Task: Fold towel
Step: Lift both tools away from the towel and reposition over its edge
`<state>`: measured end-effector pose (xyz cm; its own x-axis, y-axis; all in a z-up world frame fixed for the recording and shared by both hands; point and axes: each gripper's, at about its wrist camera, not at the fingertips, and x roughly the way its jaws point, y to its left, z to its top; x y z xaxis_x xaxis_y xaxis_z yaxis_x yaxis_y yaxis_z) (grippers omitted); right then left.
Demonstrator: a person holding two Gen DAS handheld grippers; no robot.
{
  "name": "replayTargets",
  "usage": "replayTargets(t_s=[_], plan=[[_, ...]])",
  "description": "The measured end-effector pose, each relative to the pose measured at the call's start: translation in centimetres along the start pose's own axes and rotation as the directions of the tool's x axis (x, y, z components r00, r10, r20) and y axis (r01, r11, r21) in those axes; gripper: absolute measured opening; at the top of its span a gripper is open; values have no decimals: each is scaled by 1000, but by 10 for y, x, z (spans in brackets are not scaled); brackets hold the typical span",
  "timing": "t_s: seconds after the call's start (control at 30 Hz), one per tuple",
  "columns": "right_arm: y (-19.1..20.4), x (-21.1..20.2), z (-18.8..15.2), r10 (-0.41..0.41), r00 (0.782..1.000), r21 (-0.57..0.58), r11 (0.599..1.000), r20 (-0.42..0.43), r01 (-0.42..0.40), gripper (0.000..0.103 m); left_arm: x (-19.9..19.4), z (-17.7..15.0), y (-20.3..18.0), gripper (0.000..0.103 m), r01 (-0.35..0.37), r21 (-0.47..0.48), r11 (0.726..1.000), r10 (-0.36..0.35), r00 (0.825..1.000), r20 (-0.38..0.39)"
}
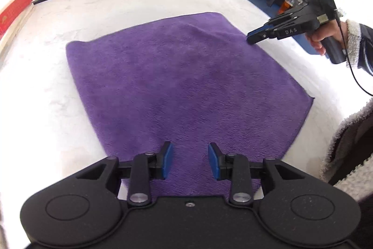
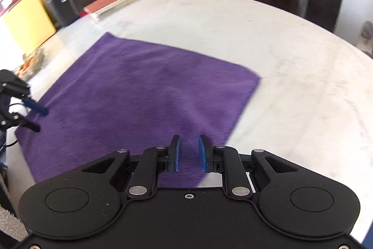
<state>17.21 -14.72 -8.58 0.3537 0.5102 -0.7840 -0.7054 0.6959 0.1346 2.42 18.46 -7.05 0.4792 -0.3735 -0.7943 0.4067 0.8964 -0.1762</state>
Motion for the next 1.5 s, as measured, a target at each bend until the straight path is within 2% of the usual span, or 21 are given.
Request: replayTargets(t_s=[0.07,0.23,0.33,0.4,0.57,0.73,0.8,0.9,0.97,1.03,1.13,1.2,1.5], plan=[[4,0,5,16,1000,-9,1000,24,-16,18,5,14,6,32,-14,-2,1000,14,1000,27],[27,25,24,155,986,-70,986,55,-151,20,37,46,25,32,-38,-17,999,39,997,62],[28,45,33,178,983,-89,981,48,-174,20,48,51,39,31,-46,-34,998,48,997,61],[15,49,38,186,980,-48,982,76,-183,20,46,52,46,31,-43,-43,998,46,996,71],[-24,44,37,112,986,63,991,122,-120,20,40,51,59,31,-66,-64,996,71,995,76],[-49,36,32,-4,989,178,984,148,-23,20,35,49,57,31,-148,-86,985,153,986,59],[-40,29,28,-21,989,162,987,146,-3,21,26,47,47,31,-149,-77,986,154,985,75],[-11,14,20,60,984,95,993,167,-76,27,19,41,34,32,-131,-66,989,137,986,90],[12,10,13,76,986,20,997,146,-79,27,26,37,27,32,-138,-54,989,142,987,73],[42,10,1,47,993,-88,995,107,-38,27,37,33,24,32,-161,-41,986,163,985,57],[60,21,-15,-33,998,-138,990,46,40,28,43,34,26,33,-150,-61,987,156,982,106],[61,19,-20,-47,997,-121,991,67,55,28,48,41,28,33,-136,-54,989,141,984,107],[50,1,-34,-118,992,-39,992,49,120,28,74,66,15,34,-87,80,993,79,992,96]])
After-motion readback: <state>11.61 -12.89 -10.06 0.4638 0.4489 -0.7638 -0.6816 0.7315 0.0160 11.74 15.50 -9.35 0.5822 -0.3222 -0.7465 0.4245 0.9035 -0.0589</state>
